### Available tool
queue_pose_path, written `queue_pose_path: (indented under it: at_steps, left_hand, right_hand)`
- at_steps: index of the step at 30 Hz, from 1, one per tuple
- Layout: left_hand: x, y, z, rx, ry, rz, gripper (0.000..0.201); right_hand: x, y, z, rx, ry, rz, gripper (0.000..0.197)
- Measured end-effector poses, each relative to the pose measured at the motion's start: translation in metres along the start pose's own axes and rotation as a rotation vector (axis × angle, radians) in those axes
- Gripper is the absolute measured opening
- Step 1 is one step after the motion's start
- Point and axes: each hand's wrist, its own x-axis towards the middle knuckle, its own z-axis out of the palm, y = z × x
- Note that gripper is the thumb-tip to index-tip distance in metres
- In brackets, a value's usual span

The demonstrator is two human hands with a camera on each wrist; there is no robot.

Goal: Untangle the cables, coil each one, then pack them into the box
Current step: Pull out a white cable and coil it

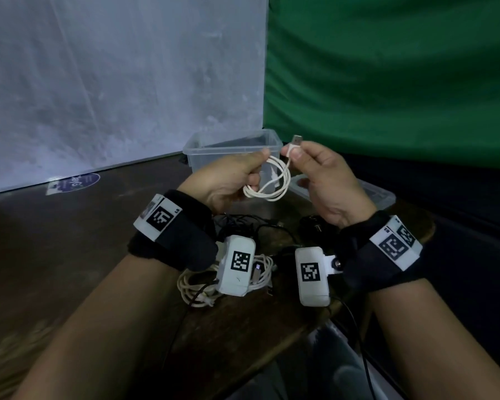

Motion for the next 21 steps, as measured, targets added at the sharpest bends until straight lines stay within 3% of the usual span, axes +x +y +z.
queue_pose_path:
  at_steps: [5,9,12,16,21]
  left_hand:
    - [0.006,-0.005,-0.005,0.282,0.169,0.094,0.037]
    - [0.013,-0.005,-0.017,0.189,0.344,0.078,0.038]
    - [0.012,-0.001,-0.019,0.183,0.405,0.077,0.036]
    - [0.012,0.001,-0.018,0.016,0.347,0.179,0.032]
    - [0.011,-0.004,-0.008,0.084,0.180,0.347,0.036]
  right_hand:
    - [-0.003,-0.002,0.007,0.072,0.043,-0.050,0.018]
    - [-0.002,0.004,0.007,-0.009,-0.038,-0.060,0.018]
    - [-0.002,0.006,0.011,0.164,-0.063,-0.018,0.019]
    - [0.004,0.004,0.010,0.407,0.096,0.153,0.018]
    - [0.011,0.001,0.008,0.288,0.256,0.250,0.021]
